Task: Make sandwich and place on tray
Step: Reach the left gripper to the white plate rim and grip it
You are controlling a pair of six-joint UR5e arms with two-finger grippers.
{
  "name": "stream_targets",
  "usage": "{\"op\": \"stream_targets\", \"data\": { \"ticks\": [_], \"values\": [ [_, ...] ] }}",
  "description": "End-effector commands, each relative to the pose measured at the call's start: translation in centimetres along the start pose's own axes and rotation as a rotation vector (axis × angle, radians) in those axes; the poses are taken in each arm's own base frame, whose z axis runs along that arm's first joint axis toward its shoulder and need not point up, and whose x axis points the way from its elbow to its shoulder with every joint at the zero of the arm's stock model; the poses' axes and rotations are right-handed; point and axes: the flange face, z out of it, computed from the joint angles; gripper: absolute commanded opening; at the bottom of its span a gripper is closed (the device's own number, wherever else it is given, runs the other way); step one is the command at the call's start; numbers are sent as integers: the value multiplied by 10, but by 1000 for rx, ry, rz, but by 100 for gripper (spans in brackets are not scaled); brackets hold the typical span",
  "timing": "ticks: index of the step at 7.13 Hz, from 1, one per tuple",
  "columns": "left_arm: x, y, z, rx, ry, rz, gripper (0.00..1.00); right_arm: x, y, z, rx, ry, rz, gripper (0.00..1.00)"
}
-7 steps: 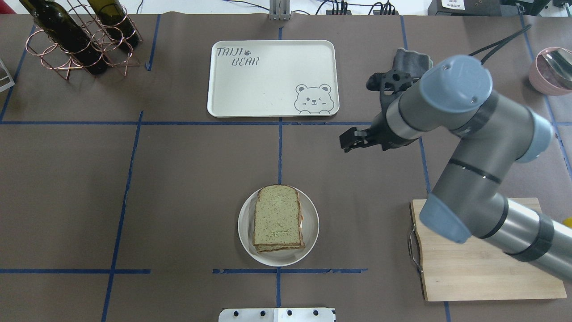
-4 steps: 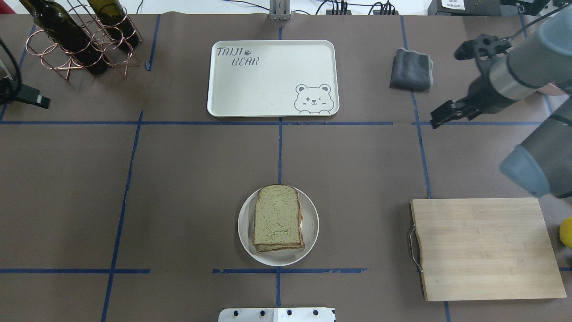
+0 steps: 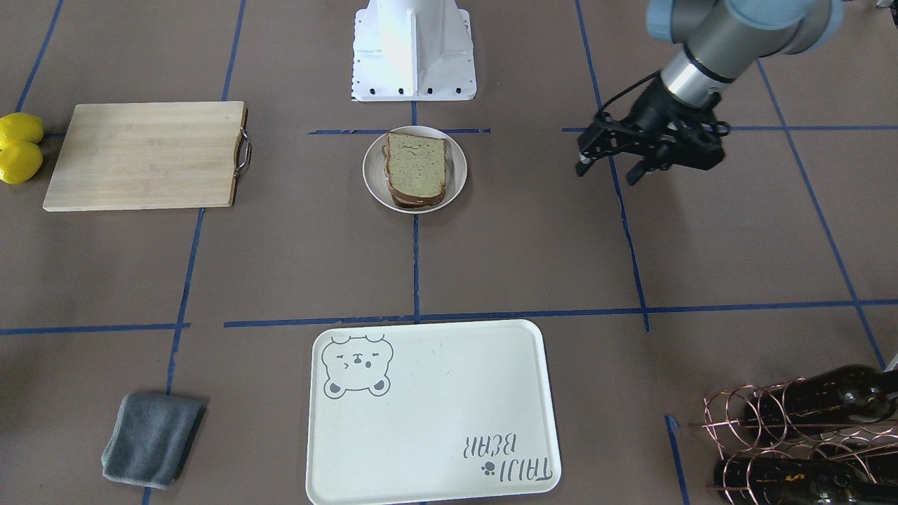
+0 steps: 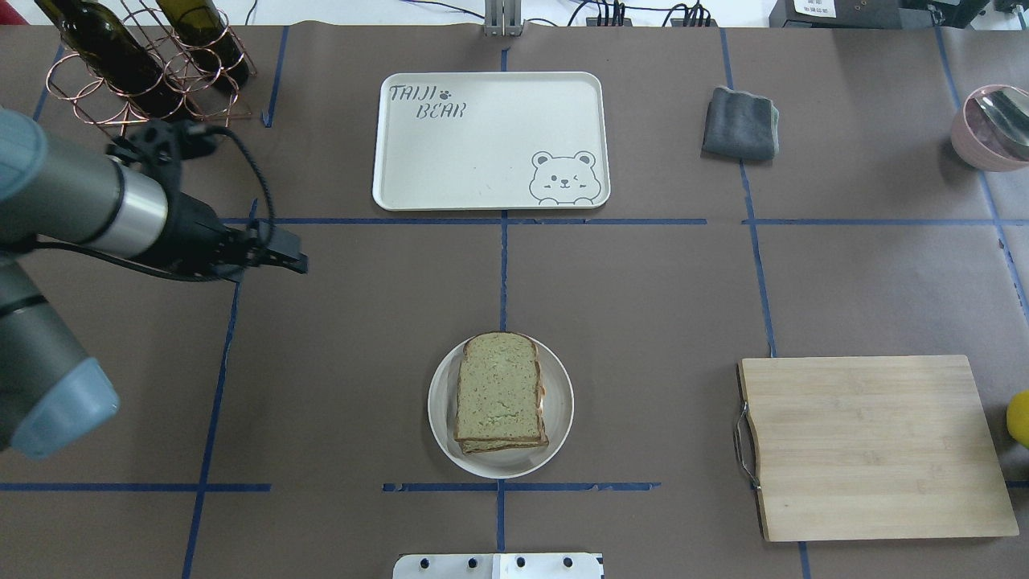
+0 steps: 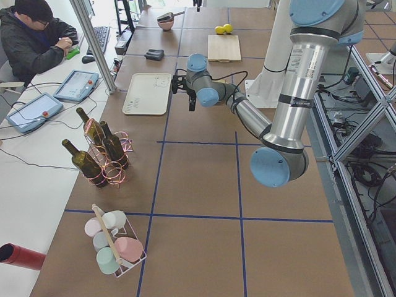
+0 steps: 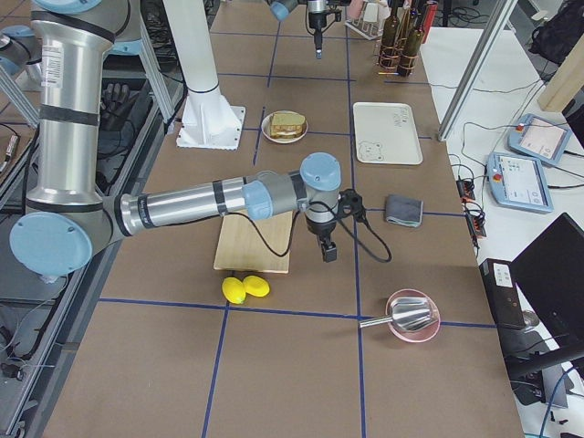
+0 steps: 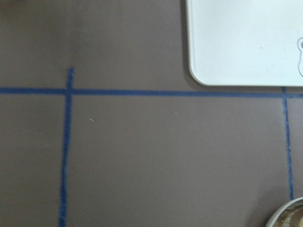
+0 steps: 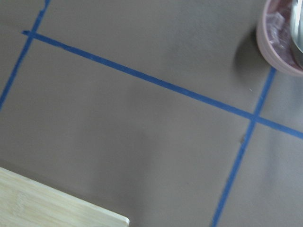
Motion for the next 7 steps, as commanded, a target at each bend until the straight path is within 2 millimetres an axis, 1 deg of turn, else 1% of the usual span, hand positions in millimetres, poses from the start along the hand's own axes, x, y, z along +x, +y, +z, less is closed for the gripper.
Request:
{"op": "stream_targets", "data": {
  "ticks": [1, 2, 3, 4, 5, 6, 7],
  "values": [
    [72, 67, 55, -39, 23, -81, 100, 48, 51, -9, -42, 7, 110, 100],
    [83, 89, 77, -18, 7, -85, 100, 51, 52, -8, -59, 6, 117, 100],
    [77, 105, 111, 1, -44, -120, 100, 51, 52, -9, -55, 11, 128, 100],
    [79, 117, 132, -4, -66, -140, 90, 51, 52, -9, -54, 5, 129, 100],
    [84, 126, 140, -19, -69, -161, 69, 50, 51, -9, -52, -1, 129, 100],
    [86, 127, 141, -22, -67, -160, 53, 49, 51, -9, -51, -1, 127, 100],
    [89, 126, 142, -20, -43, -155, 52, 49, 51, -10, -49, -1, 126, 100]
  ]
}}
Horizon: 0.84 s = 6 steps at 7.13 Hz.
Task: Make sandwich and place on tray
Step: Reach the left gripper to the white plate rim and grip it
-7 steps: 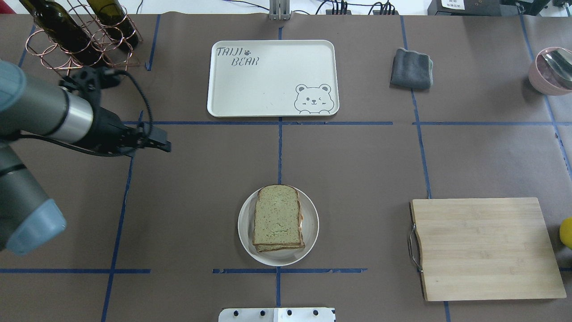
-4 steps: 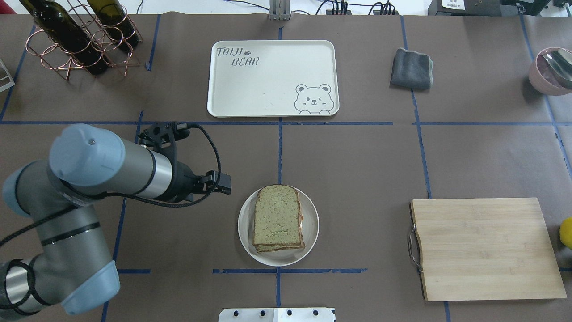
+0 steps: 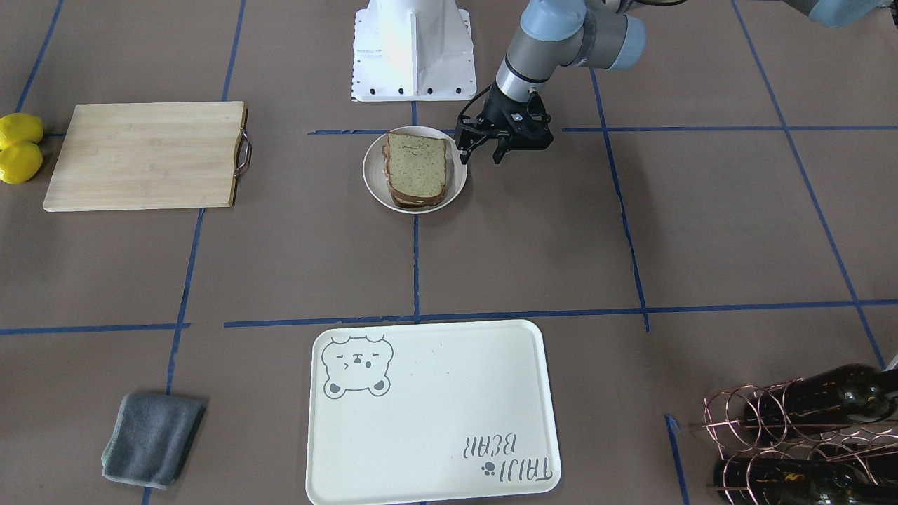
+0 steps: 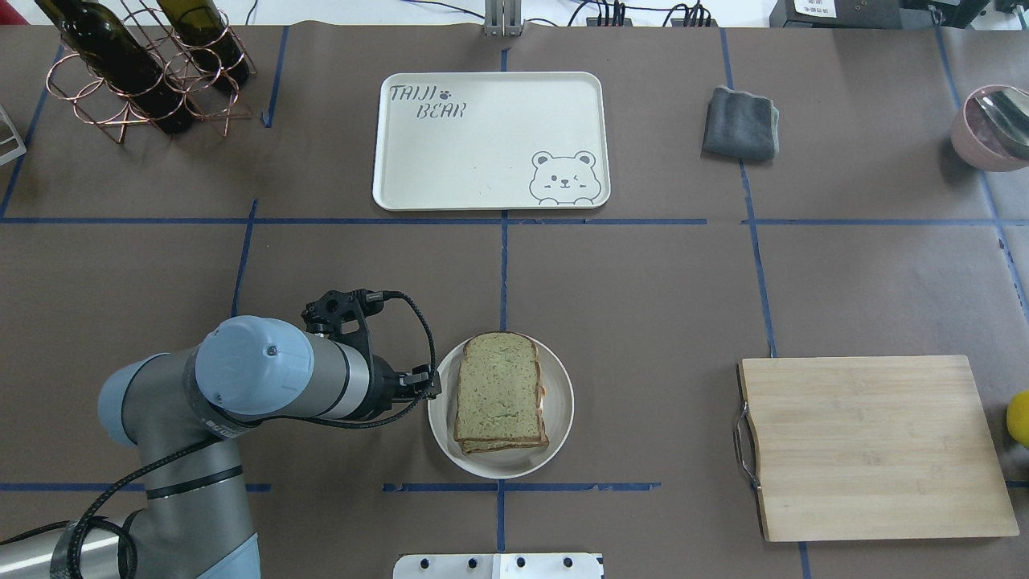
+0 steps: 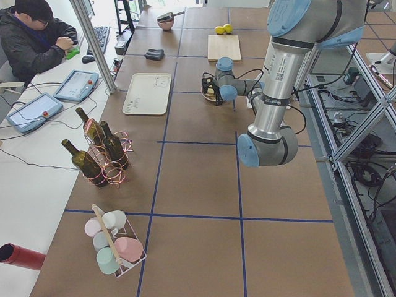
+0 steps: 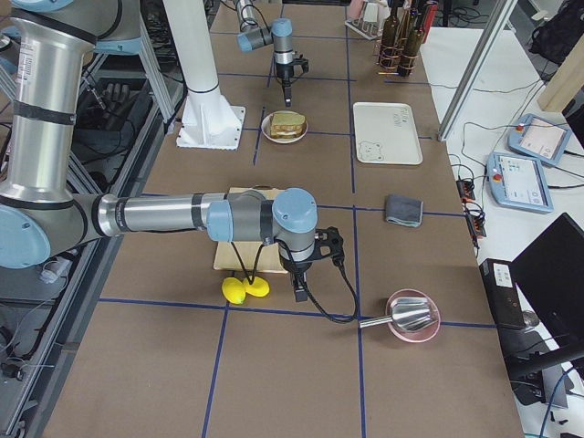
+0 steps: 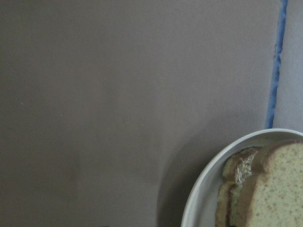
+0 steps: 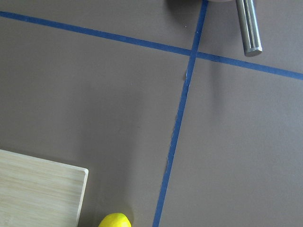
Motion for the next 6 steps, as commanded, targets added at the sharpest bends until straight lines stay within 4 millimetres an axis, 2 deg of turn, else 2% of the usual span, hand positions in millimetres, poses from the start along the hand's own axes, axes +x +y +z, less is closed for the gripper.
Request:
{"op": "stream_targets", "data": {
  "ticks": [1, 3, 5, 6],
  "values": [
    [3, 1, 7, -2, 32, 6, 52, -1, 0, -1, 2, 0, -2, 100],
    [2, 0, 10, -4, 34, 7, 52, 0, 0, 0, 1, 1, -1, 100],
    [11, 0, 20, -6, 36, 10, 52, -1, 0, -1, 2, 1, -2, 100],
    [9, 0, 28, -8, 51, 12, 50, 0, 1, 0, 1, 1, -1, 100]
  ]
}}
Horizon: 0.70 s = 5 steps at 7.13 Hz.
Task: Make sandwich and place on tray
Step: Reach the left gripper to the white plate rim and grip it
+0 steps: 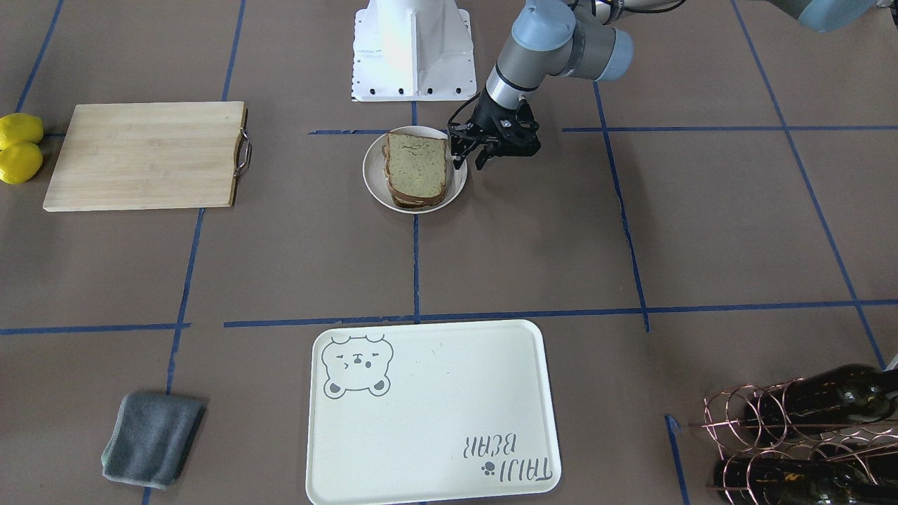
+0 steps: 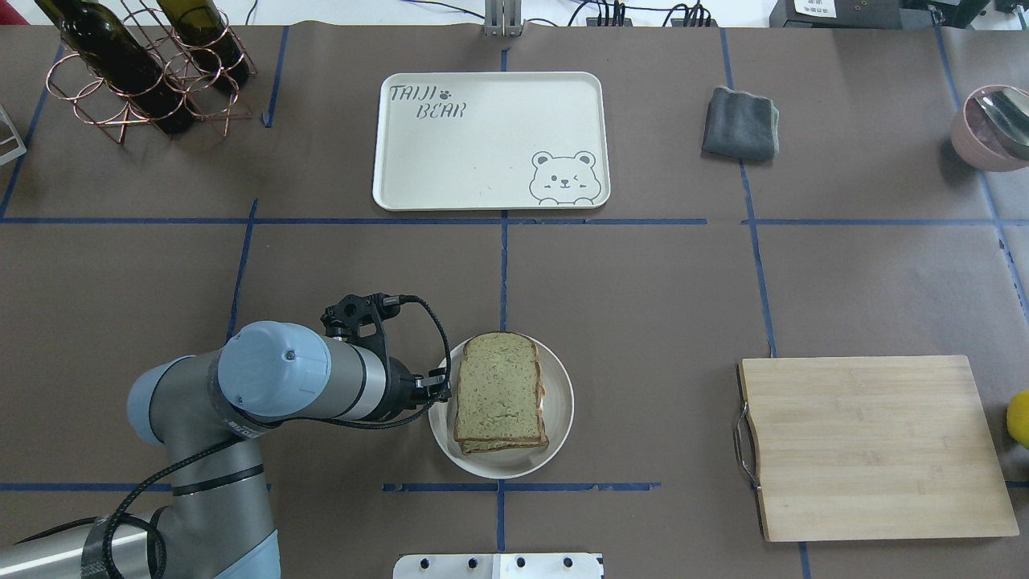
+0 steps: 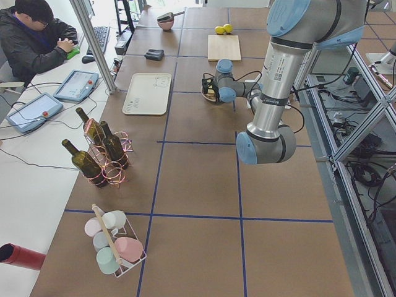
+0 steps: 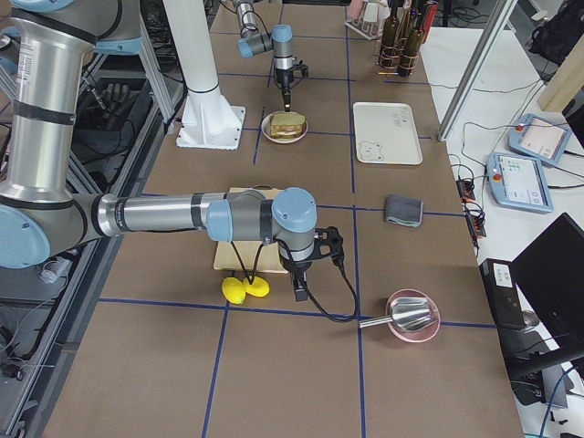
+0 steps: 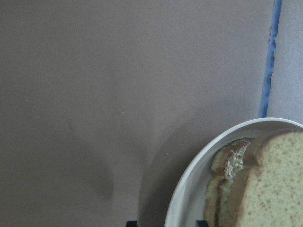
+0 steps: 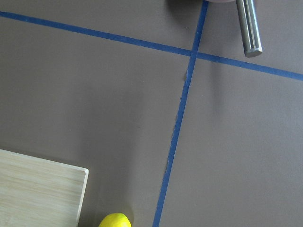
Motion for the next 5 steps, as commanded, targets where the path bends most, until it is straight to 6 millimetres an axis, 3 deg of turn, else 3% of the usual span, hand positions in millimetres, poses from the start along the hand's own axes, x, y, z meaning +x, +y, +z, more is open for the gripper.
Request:
{"op": "stream_targets", "data": {
  "ticks": [1, 3, 5],
  "values": [
    [-2, -2, 10, 0, 12, 1, 47, 0, 0, 0, 0, 0, 0, 100],
    [-2, -1, 10, -3, 12, 2, 26, 0, 0, 0, 0, 0, 0, 100],
    [-1, -1, 9, -4, 15, 6, 25, 0, 0, 0, 1, 0, 1, 100]
  ]
}}
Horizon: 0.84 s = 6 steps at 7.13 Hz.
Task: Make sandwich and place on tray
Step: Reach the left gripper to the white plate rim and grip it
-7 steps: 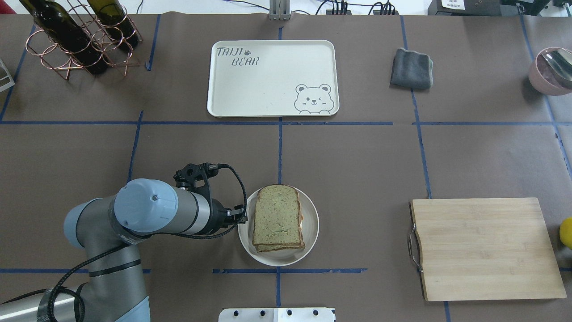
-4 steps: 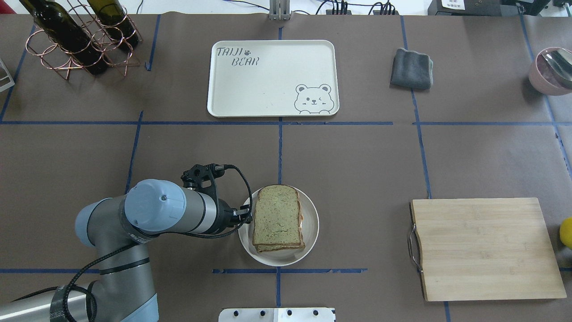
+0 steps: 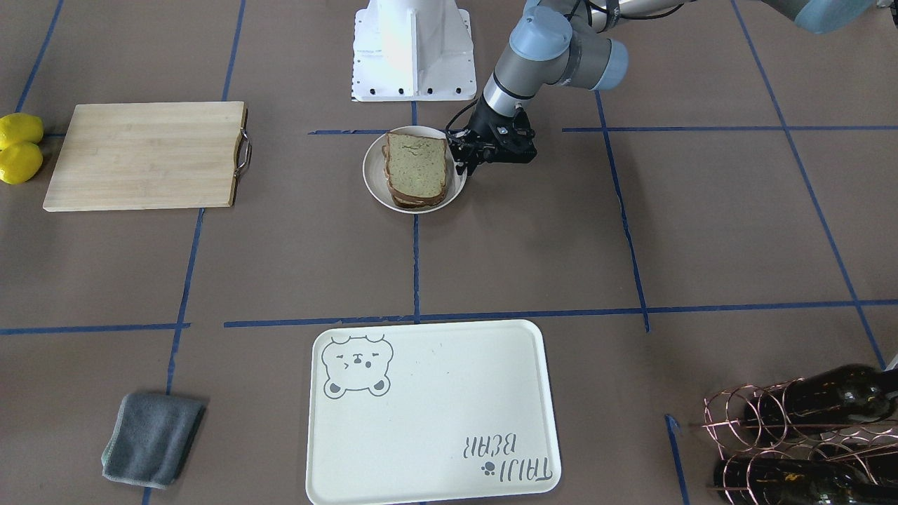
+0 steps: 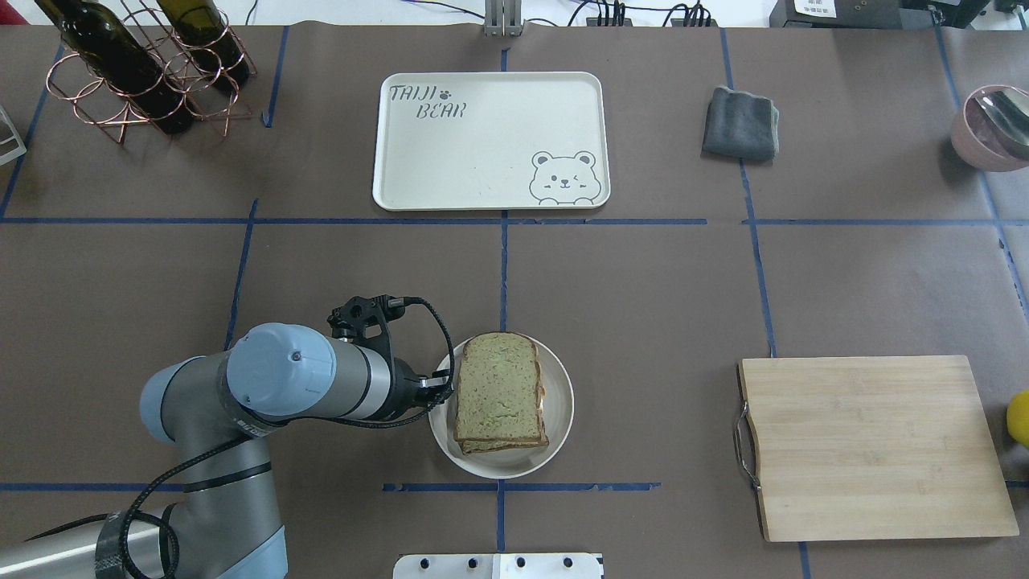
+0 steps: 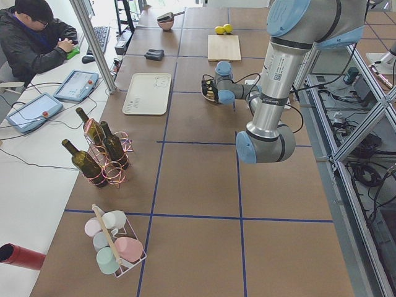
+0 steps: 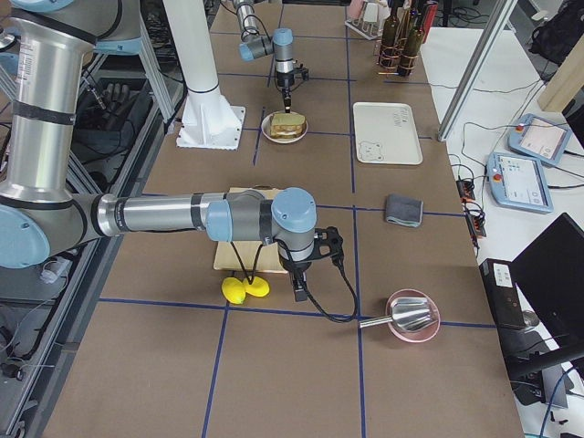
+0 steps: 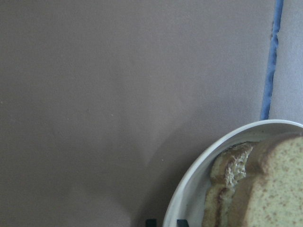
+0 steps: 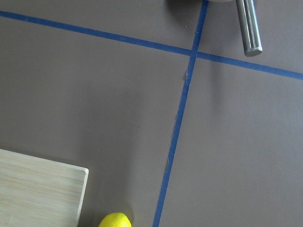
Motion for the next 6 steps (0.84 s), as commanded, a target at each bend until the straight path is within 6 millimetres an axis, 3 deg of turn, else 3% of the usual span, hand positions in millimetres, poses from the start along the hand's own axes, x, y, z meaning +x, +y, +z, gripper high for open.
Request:
{"op": "stream_targets", "data": {
  "ticks": [1, 6],
  "values": [
    [1, 1, -1, -2, 3, 2, 25, 0, -1, 0, 1, 0, 0, 100],
    [0, 5, 2, -9, -1, 8, 25, 0, -1, 0, 1, 2, 0, 100]
  ]
}}
